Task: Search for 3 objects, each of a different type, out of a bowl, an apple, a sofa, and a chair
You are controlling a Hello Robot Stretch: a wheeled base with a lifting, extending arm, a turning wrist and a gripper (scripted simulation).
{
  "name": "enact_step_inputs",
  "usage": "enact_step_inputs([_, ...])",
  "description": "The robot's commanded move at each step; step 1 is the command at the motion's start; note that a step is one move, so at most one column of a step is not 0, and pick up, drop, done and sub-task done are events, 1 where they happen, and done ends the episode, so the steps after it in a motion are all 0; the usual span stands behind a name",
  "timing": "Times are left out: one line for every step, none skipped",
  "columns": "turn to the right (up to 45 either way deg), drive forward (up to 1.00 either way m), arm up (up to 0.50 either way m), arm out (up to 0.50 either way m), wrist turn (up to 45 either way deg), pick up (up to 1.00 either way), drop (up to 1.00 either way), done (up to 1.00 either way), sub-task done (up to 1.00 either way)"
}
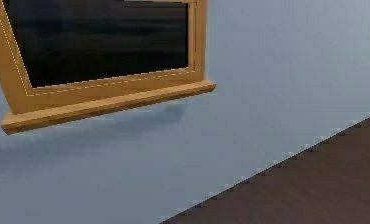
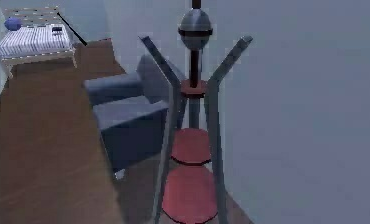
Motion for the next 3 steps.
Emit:
enact_step_inputs([-36.0,0.00,0.00,0.00,0.0,0.00,0.00,0.00,0.00])
enact_step_inputs([0.0,0.05,0.00,0.00,0.0,0.00,0.00,0.00,0.00])
enact_step_inputs([-21.0,0.00,0.00,0.00,0.0,0.00,0.00,0.00,0.00])
